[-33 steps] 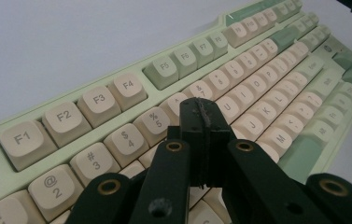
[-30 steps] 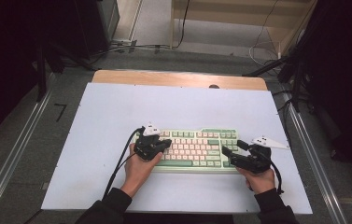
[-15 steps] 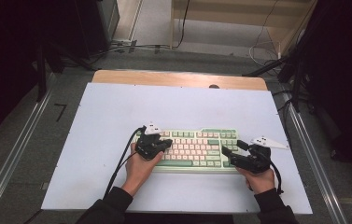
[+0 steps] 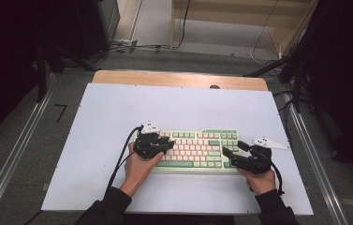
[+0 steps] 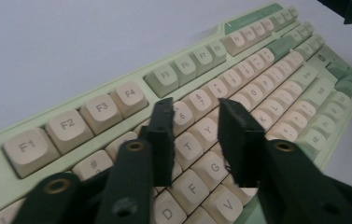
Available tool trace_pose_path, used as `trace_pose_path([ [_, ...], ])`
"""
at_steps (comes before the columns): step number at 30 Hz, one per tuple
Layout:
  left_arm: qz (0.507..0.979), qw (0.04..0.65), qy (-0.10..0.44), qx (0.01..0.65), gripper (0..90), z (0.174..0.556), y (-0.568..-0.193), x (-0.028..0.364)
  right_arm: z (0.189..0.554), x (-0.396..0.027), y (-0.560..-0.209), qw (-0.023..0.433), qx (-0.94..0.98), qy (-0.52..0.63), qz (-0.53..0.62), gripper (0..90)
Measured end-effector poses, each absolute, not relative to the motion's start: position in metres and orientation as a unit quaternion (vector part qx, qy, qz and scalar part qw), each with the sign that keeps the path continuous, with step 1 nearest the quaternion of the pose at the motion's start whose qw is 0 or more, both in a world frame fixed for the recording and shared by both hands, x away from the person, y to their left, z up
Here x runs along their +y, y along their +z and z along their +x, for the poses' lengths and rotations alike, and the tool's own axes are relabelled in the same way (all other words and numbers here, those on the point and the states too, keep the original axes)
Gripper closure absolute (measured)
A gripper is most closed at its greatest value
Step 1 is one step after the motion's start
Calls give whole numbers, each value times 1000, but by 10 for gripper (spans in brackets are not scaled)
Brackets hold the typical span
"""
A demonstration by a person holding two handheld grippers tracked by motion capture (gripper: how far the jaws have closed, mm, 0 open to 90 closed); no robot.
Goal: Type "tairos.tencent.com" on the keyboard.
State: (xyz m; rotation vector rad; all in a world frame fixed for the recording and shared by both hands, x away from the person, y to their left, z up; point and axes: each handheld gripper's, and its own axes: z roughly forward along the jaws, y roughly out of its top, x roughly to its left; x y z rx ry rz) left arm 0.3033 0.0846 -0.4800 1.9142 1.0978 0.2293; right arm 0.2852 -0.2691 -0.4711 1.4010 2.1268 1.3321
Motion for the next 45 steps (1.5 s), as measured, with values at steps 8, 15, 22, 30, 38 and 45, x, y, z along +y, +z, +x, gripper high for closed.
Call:
trace_pose_path([
  [8, 757, 461, 105, 451, 430, 299, -471, 93, 284, -270, -471, 133, 732, 461, 485, 223],
  [15, 756, 462, 110, 451, 366, 293, -466, 104, 284, -270, -471, 131, 731, 461, 485, 223],
  [22, 732, 485, 81, 471, 324, 287, -468, 128, 283, -270, -471, 131, 733, 462, 482, 223],
  [30, 725, 487, 83, 480, 272, 274, -474, 152, 283, -272, -471, 131, 730, 463, 485, 223],
  [38, 731, 486, 96, 469, 326, 258, -479, 156, 281, -273, -471, 133, 730, 463, 485, 223],
  [45, 735, 482, 97, 467, 837, 256, -483, 159, 280, -272, -472, 133, 732, 461, 484, 223],
])
